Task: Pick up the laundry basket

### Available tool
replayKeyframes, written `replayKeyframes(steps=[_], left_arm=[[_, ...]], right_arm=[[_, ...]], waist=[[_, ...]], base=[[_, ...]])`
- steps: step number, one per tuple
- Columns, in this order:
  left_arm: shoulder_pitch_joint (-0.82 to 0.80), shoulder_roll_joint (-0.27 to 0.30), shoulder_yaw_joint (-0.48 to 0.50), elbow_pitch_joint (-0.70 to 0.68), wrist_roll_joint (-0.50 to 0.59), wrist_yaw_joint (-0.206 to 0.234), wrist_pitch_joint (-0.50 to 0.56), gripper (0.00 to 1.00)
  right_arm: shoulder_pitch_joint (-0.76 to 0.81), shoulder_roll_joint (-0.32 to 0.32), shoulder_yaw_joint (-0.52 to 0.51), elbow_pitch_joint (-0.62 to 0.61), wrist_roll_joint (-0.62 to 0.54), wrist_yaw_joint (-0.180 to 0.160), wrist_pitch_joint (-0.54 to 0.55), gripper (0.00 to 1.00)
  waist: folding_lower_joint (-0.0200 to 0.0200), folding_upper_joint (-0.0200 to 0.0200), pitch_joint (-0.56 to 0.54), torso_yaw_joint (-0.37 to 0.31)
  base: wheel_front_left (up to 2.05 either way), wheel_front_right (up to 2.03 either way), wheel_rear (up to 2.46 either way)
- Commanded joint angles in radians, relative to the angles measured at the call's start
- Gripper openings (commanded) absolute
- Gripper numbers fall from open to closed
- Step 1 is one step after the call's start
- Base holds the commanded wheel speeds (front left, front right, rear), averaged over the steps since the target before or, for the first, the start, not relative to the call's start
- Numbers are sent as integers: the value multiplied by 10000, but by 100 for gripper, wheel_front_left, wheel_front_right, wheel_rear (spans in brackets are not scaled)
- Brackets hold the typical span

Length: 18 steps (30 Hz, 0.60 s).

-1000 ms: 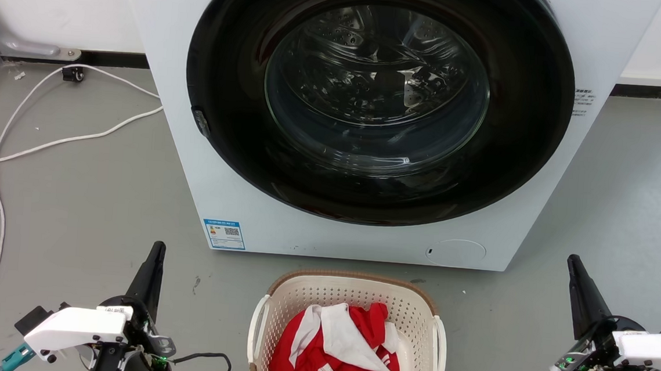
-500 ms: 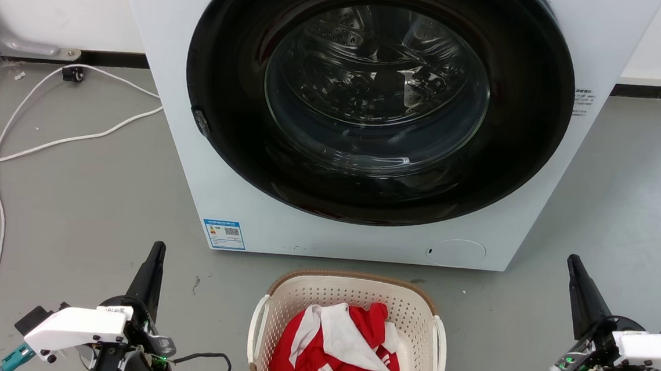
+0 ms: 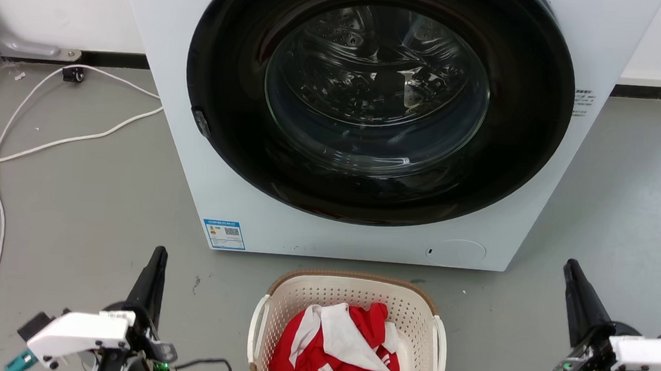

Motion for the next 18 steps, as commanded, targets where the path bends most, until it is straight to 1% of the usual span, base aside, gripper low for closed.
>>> replayKeyframes(steps=[1, 3, 14, 18], left_arm=[[21, -6, -8, 29, 2, 0, -5, 100], [155, -34, -31, 167, 12, 0, -28, 100], [386, -30, -118, -256, 270, -3, -581, 100], [423, -28, 92, -292, 681, -5, -766, 100]], right_arm=[[25, 4, 5, 33, -1, -2, -4, 100], [167, 25, 23, 159, -6, -4, -26, 100], [318, 24, 255, -186, -286, -2, -582, 100], [329, 24, 278, -225, -480, -2, -768, 100]], waist=[[0, 0, 0, 0], [0, 0, 2, -1], [0, 0, 16, -13], [0, 0, 20, -17]], base=[[0, 0, 0], [0, 0, 0], [0, 0, 0], [0, 0, 0]])
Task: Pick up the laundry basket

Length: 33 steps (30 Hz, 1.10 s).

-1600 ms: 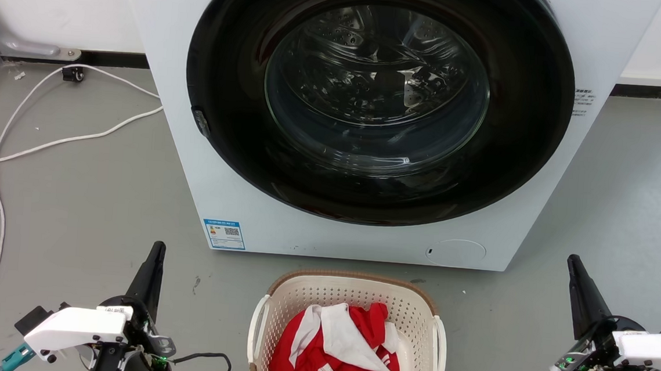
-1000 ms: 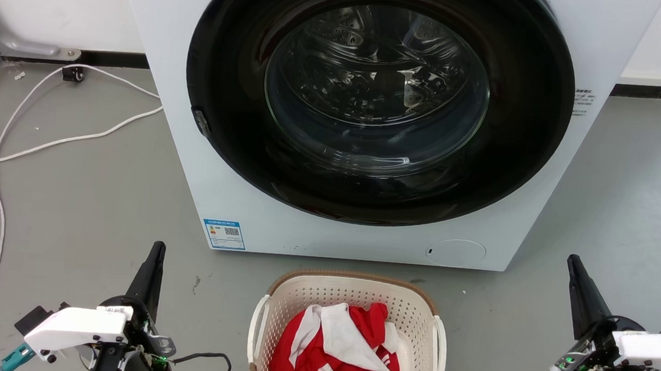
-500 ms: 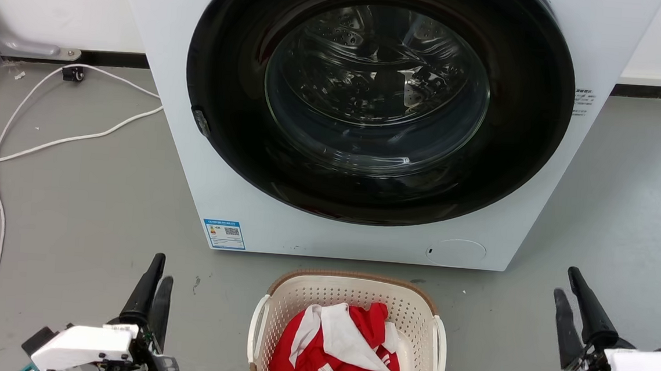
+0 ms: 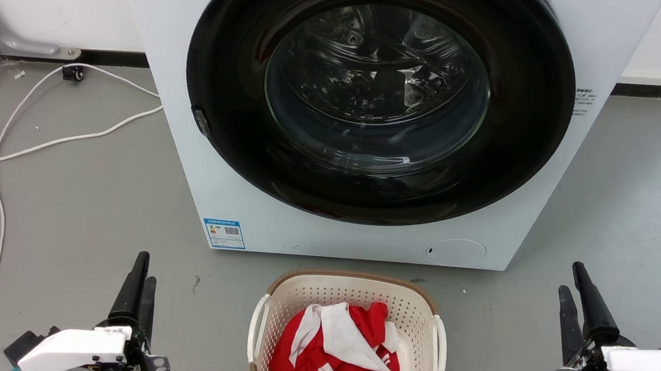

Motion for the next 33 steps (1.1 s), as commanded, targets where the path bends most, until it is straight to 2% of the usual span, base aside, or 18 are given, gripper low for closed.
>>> replayKeyframes(steps=[1, 9, 13, 19, 25, 33], left_arm=[[-97, 35, 90, -231, 220, -16, -109, 100], [-42, 38, 527, -217, 766, -19, -449, 100], [-130, 38, 981, -400, 1680, -8, -608, 100], [-161, 42, 1159, -1116, 2967, 60, -835, 100], [-134, 44, 975, -2183, 4431, 454, -1048, 100], [144, 45, 21, -3380, 6997, 936, -1313, 100]], right_arm=[[-91, -26, 14, -218, -138, 15, -109, 100], [-101, -26, 1, -306, -1388, 16, -452, 100], [-181, -27, -145, -438, -2277, 17, -613, 100], [-321, -27, -209, -1149, -4378, 17, -841, 100], [-384, -27, 5, -2042, -6648, 18, -1055, 100], [-399, -24, 376, -2947, -9236, 19, -1325, 100]], waist=[[0, -1, 2, -2], [0, -1, 9, 8], [0, -1, 18, 11], [0, -1, 49, 8], [0, -1, 111, 1], [0, -1, 162, -14]], base=[[0, 0, 0], [0, 0, 0], [0, 0, 0], [0, 0, 0], [0, 0, 0], [0, 0, 0]])
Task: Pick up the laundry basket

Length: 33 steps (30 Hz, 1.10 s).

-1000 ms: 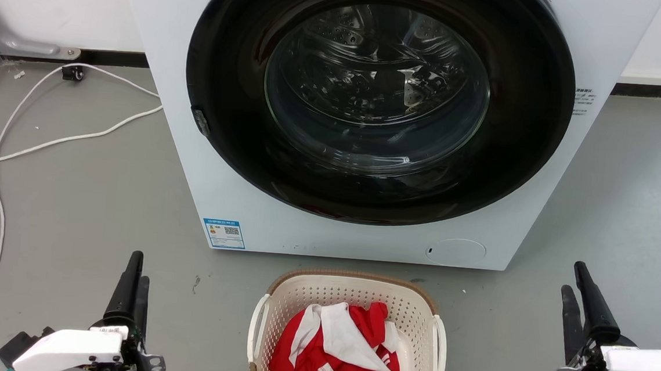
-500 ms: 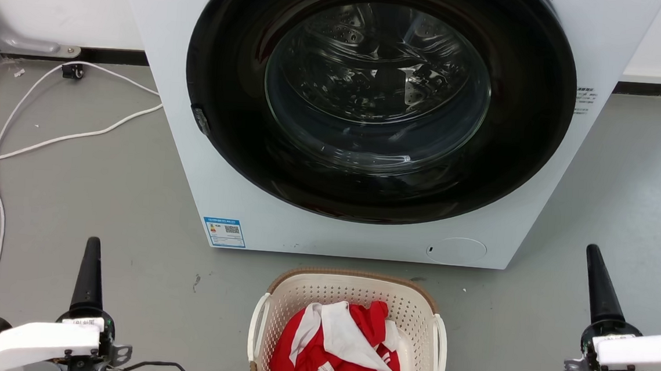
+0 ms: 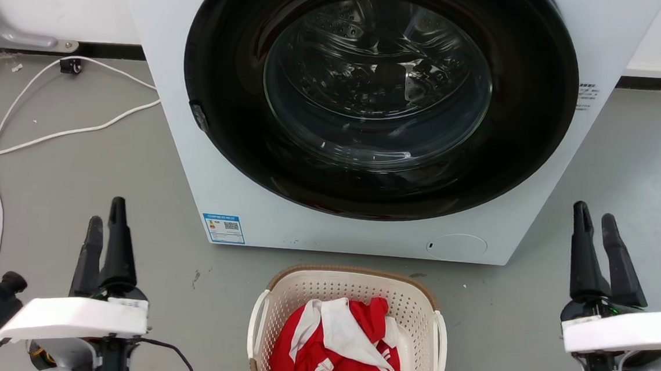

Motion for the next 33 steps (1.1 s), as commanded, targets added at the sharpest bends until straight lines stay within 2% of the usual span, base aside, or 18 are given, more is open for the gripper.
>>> replayKeyframes(steps=[1, 11, 17, 18, 19, 20, 29, 33], left_arm=[[-8, 39, -224, -388, 667, 139, -107, 100], [124, 80, -1350, -851, 3099, 534, -405, 100], [63, 550, -2181, -1022, 4156, 1014, -570, 100], [63, 550, -2181, -1022, 4156, 1014, -570, 100], [41, 745, -2525, -1071, 4441, 1239, -629, 100], [41, 745, -2525, -1071, 4441, 1239, -629, 100], [-81, 1519, -3949, -983, 5286, 2258, -852, 100], [-121, 1740, -4357, -854, 5535, 2457, -950, 100]], right_arm=[[-186, -19, 119, -301, -556, 19, -118, 100], [12, -18, 354, -575, -2439, 20, -418, 100], [80, -19, 253, -458, -3190, 20, -586, 100], [80, -19, 253, -458, -3190, 20, -586, 100], [110, -18, 245, -398, -3408, 21, -640, 100], [110, -18, 245, -398, -3408, 21, -640, 100], [240, -18, 274, -99, -4363, 22, -880, 100], [247, -17, 294, 61, -4789, 22, -977, 100]], waist=[[0, 0, 4, -5], [0, 0, 51, -13], [0, 0, 79, -26], [0, 0, 79, -26], [0, 0, 90, -33], [0, 0, 90, -33], [0, 0, 82, -81], [0, 0, 73, -109]], base=[[0, 0, 0], [0, 0, 0], [0, 0, 0], [0, 0, 0], [0, 0, 0], [0, 0, 0], [0, 0, 0], [0, 0, 0]])
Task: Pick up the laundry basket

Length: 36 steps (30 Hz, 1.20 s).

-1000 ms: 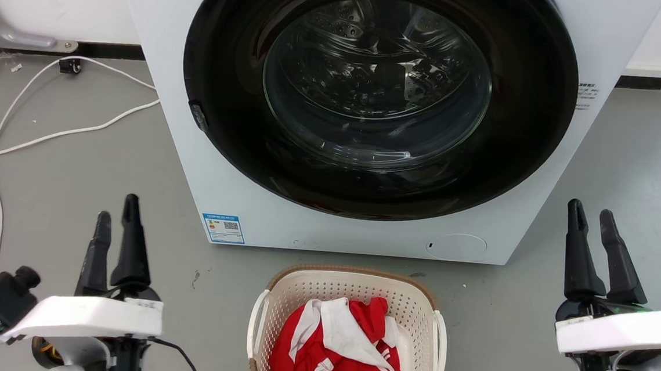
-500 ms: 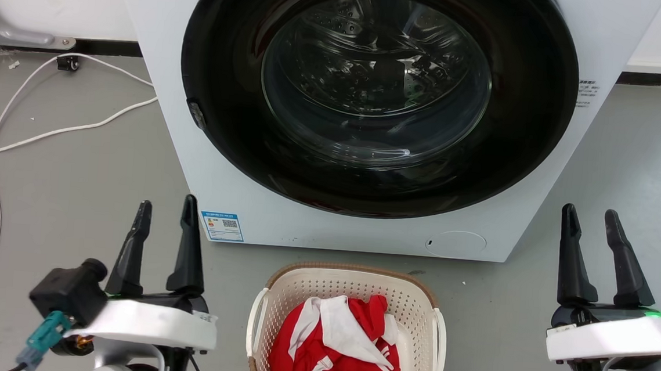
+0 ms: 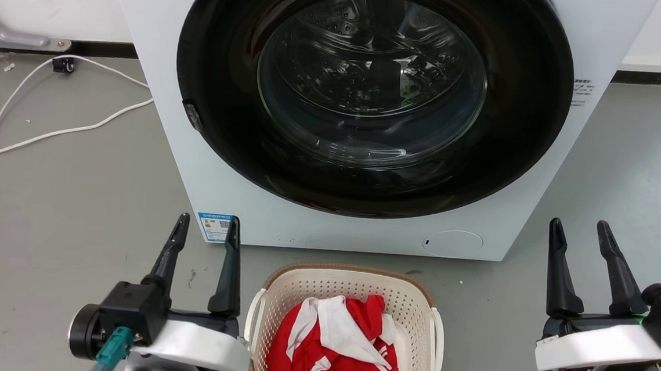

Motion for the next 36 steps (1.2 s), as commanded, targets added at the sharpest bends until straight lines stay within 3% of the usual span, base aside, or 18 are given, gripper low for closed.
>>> replayKeyframes(steps=[1, 11, 16, 20, 23, 27, 32, 36], left_arm=[[-179, 111, -136, -46, 213, 62, -92, 100], [-388, 679, -1249, 189, 1361, 309, -310, 100], [-390, 641, -1470, 71, 1367, 695, -423, 100], [-160, 456, -1256, 11, 1165, 676, -499, 100], [123, 70, -692, -27, 792, 428, -562, 100], [492, -407, 170, 243, 648, -401, -637, 100], [754, -910, 879, 914, 1056, -1434, -734, 100], [777, -1144, 1157, 1330, 1683, -1959, -801, 100]], right_arm=[[-42, -25, 20, -55, -292, 20, -87, 100], [-32, -24, 243, -93, -1831, 20, -321, 100], [-16, -23, 259, -166, -2113, 12, -425, 100], [97, -23, 175, -40, -1971, 12, -507, 100], [157, -23, 81, 160, -1697, 12, -572, 100], [224, -20, -11, 456, -1557, 12, -646, 100], [274, -20, -178, 930, -1680, 13, -740, 100], [175, -17, -249, 1247, -1860, 13, -808, 100]], waist=[[0, 0, 1, -6], [0, 0, 27, -39], [0, 0, 40, -47], [0, 0, 9, -54], [0, 0, -18, -57], [0, 0, -18, -67], [0, 0, 0, -74], [0, 0, 24, -78]], base=[[0, 0, 0], [0, 0, 0], [0, 0, 0], [0, 0, 0], [0, 0, 0], [0, 0, 0], [0, 0, 0], [0, 0, 0]])
